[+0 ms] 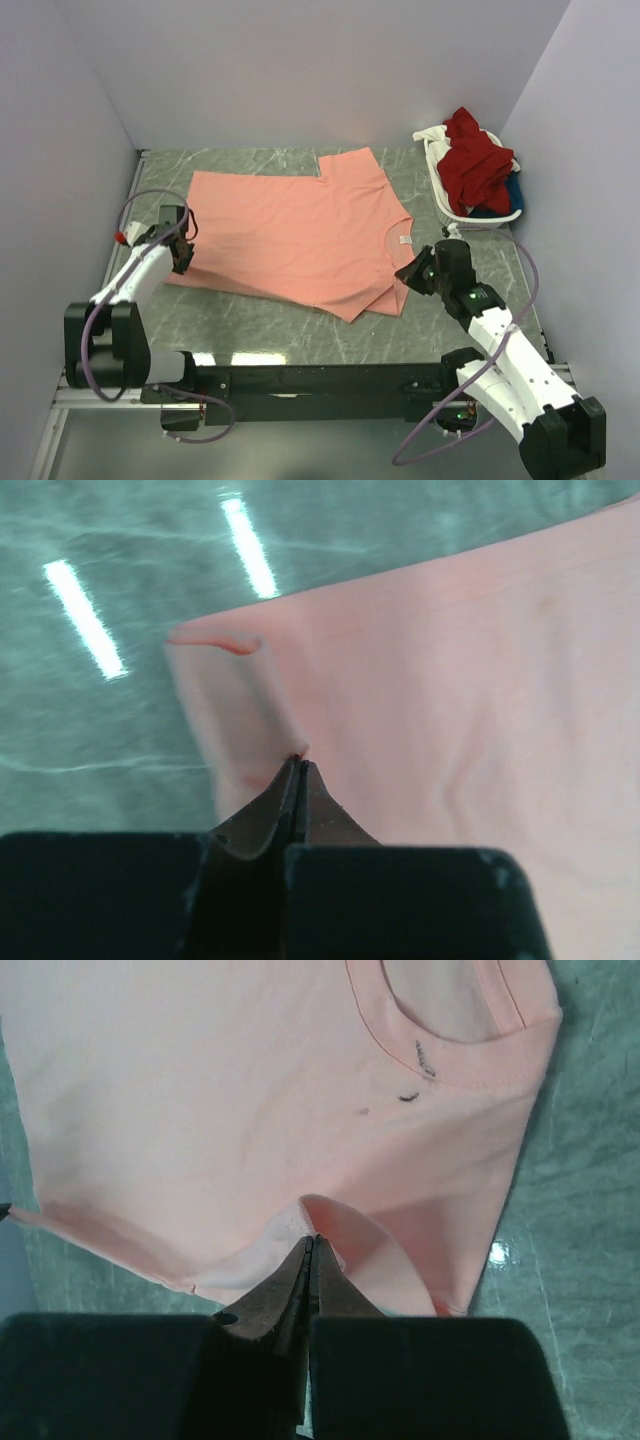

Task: Fold and stack the t-shirts
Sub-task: Fold the tshirt

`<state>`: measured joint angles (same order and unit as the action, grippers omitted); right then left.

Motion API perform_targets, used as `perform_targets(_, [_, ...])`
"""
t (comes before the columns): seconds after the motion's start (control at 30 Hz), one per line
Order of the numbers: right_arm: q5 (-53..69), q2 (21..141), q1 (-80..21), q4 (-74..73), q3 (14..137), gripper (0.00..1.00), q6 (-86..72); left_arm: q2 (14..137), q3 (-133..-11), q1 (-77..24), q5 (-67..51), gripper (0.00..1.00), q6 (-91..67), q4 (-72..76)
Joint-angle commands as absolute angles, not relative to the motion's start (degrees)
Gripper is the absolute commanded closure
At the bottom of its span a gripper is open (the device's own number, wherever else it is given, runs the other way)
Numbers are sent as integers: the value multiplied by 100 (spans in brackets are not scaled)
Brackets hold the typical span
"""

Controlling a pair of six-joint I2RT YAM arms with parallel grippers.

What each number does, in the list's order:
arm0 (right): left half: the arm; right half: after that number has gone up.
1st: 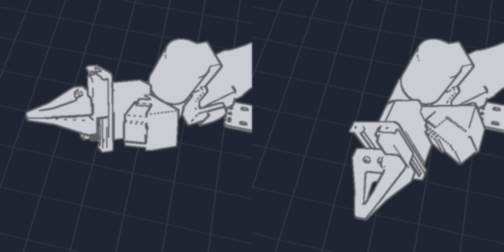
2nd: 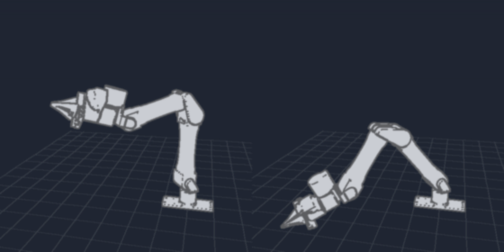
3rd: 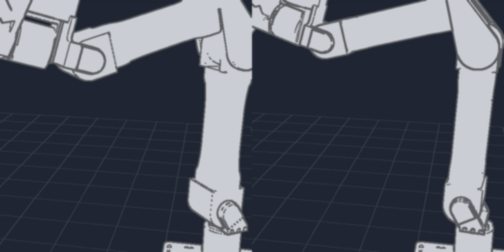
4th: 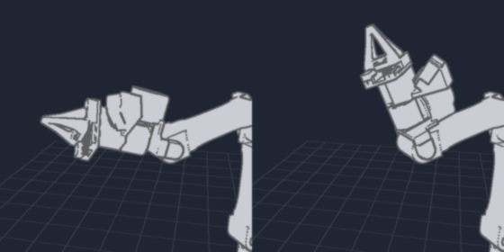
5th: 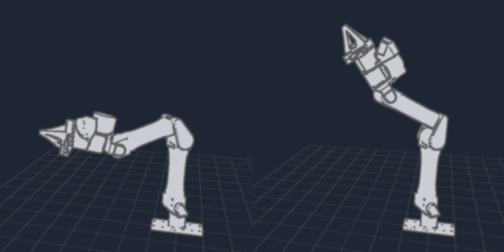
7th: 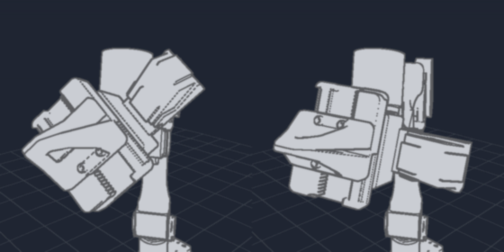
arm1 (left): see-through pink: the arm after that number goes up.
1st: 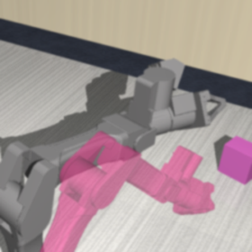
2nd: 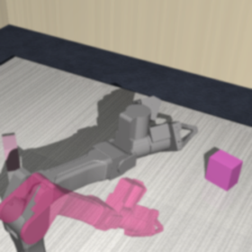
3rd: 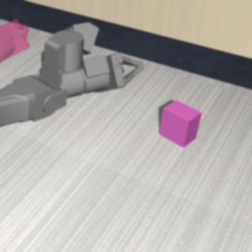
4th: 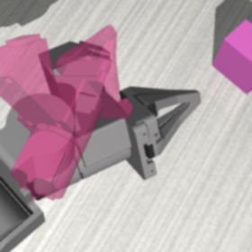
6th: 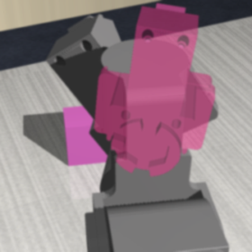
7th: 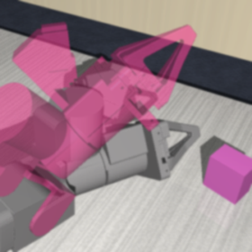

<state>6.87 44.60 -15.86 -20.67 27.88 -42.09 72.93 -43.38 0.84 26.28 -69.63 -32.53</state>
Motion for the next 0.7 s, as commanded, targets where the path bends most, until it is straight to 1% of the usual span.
perform_targets(0.0, [536,4815,-1617,-1802,3330,100,-4122,7856,-5017,35,2593,99,-6917,-3313])
perform_targets(0.23, [220,5843,-1582,-1512,4077,100,-4087,9183,-6203,35,2742,98,-6899,-3612])
perform_targets(0.47, [378,6950,-1292,-1327,4824,100,-4069,9773,-6653,26,2830,96,-6873,-3683])
perform_targets(0.67, [562,7435,-1064,-1274,5176,100,-4052,9967,-6803,35,2865,94,-6873,-3683])
